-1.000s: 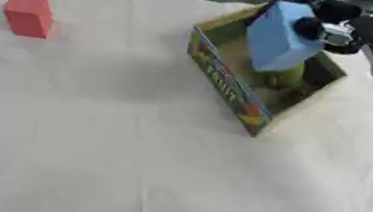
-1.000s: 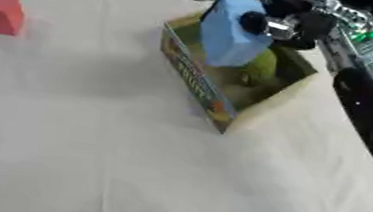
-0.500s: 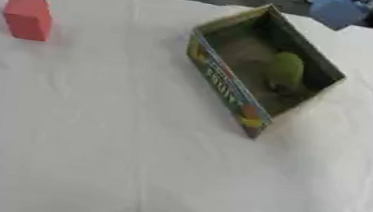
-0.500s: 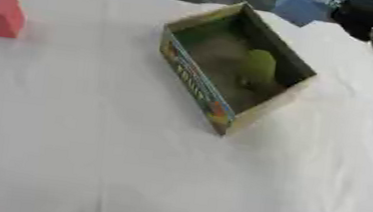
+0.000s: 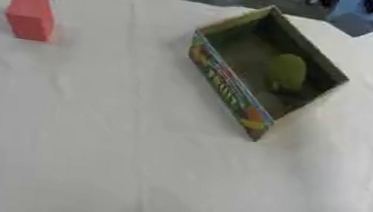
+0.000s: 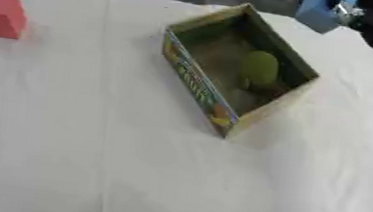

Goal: Pick up the objects with one hand, pass them to the other hand, and then place them into the box on the other side of the table.

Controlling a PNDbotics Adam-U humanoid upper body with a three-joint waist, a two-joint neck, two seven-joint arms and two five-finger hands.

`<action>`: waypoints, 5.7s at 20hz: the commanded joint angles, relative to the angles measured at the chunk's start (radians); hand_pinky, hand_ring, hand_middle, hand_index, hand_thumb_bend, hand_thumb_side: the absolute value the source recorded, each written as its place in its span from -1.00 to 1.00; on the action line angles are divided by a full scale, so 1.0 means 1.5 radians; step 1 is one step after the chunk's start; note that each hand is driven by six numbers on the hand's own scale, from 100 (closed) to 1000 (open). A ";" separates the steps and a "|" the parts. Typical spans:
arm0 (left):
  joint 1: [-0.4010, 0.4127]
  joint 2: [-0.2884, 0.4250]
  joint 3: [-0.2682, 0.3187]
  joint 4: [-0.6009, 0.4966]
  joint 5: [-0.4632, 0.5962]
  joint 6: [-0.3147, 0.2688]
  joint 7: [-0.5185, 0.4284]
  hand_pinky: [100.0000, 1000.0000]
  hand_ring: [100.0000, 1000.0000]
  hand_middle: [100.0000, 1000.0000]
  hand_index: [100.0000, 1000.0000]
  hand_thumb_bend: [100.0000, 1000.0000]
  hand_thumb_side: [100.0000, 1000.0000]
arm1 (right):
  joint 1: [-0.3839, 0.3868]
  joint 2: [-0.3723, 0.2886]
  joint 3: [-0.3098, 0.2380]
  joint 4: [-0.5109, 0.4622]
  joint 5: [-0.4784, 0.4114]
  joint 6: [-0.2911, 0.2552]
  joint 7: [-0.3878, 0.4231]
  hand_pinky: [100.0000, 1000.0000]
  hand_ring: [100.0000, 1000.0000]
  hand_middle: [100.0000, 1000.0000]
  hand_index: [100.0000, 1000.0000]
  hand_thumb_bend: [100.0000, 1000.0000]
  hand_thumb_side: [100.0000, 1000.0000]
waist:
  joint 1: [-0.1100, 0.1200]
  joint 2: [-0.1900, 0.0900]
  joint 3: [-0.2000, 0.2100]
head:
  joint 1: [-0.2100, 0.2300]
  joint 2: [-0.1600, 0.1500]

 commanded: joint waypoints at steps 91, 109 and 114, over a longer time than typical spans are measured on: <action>-0.625 -0.036 -0.015 0.833 -0.360 0.032 -0.716 0.60 0.67 0.57 0.63 0.30 -0.54 | 0.171 0.159 -0.169 -0.521 -0.228 0.135 0.011 1.00 1.00 1.00 1.00 -1.00 -0.04 | 0.050 0.008 -0.154 | 0.125 -0.007; -0.653 -0.025 -0.003 0.818 -0.357 0.047 -0.746 0.62 0.70 0.58 0.62 0.25 -0.68 | 0.179 0.169 -0.167 -0.521 -0.198 0.139 0.031 1.00 1.00 1.00 1.00 -1.00 -0.04 | 0.051 0.016 -0.151 | 0.143 -0.010; -0.655 -0.023 0.004 0.820 -0.402 0.074 -0.744 0.62 0.72 0.57 0.60 0.28 -0.93 | 0.173 0.170 -0.162 -0.521 -0.188 0.139 0.039 1.00 1.00 1.00 1.00 -1.00 -0.04 | 0.053 0.021 -0.158 | 0.152 -0.019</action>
